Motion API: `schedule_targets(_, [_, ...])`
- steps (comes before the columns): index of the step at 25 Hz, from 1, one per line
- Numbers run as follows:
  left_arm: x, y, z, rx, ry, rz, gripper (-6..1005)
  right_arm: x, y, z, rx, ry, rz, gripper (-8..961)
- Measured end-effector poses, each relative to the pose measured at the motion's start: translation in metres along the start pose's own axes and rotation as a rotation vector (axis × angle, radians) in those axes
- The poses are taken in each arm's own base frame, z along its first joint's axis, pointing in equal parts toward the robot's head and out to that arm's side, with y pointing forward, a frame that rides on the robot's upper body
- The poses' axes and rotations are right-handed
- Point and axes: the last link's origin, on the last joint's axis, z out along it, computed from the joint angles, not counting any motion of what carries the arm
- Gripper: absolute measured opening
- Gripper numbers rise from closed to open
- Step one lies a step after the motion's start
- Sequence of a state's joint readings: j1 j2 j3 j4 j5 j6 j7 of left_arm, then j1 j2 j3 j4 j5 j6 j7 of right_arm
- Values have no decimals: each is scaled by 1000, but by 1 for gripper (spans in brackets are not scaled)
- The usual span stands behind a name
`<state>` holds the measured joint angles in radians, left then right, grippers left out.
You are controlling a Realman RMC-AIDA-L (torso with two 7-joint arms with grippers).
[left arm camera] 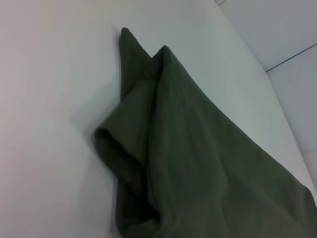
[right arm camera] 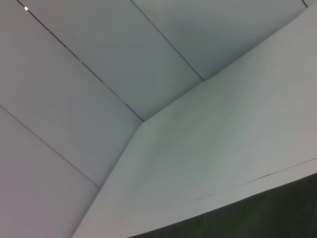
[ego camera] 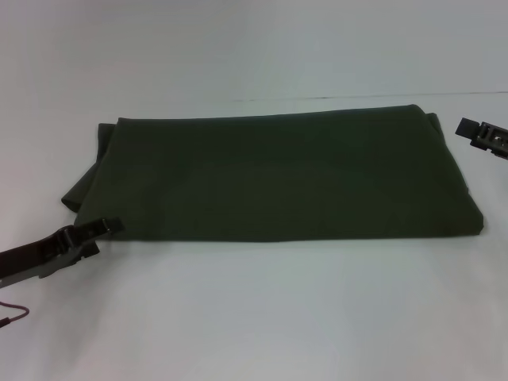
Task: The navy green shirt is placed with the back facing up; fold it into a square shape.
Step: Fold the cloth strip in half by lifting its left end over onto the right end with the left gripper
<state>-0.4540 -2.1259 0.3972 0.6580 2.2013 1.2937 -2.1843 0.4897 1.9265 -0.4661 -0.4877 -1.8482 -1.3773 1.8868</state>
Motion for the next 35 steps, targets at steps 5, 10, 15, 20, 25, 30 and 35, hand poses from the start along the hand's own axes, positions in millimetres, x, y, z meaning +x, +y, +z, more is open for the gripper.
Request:
schedule_targets(5, [1,-2,3,25,-2,3,846,0,-1,-1,7,-2,2,745])
schedule_targets(10, [2,-3,3,34,0,7,846,1,-2,-1,9,-2,3,744])
schedule_targets(15, [4,-3,5,48,-13,18,846,3,-3,-2,11,-1,9,744])
schedule_targets(20, [7,-2,7,53,-12,22,846,4,-4,-4,15,-3,14,744])
schedule_targets(25, [13,-1,8,63,-9,37,845,6,-5,-8,16,-10,22,744])
schedule_targets(30, [19,-1,10,81,-9,50,845,8,-6,-10,21,-16,30,744])
schedule_targets(35, [25,1,10,84,-1,64,845,9,-8,-13,26,-23,35,744])
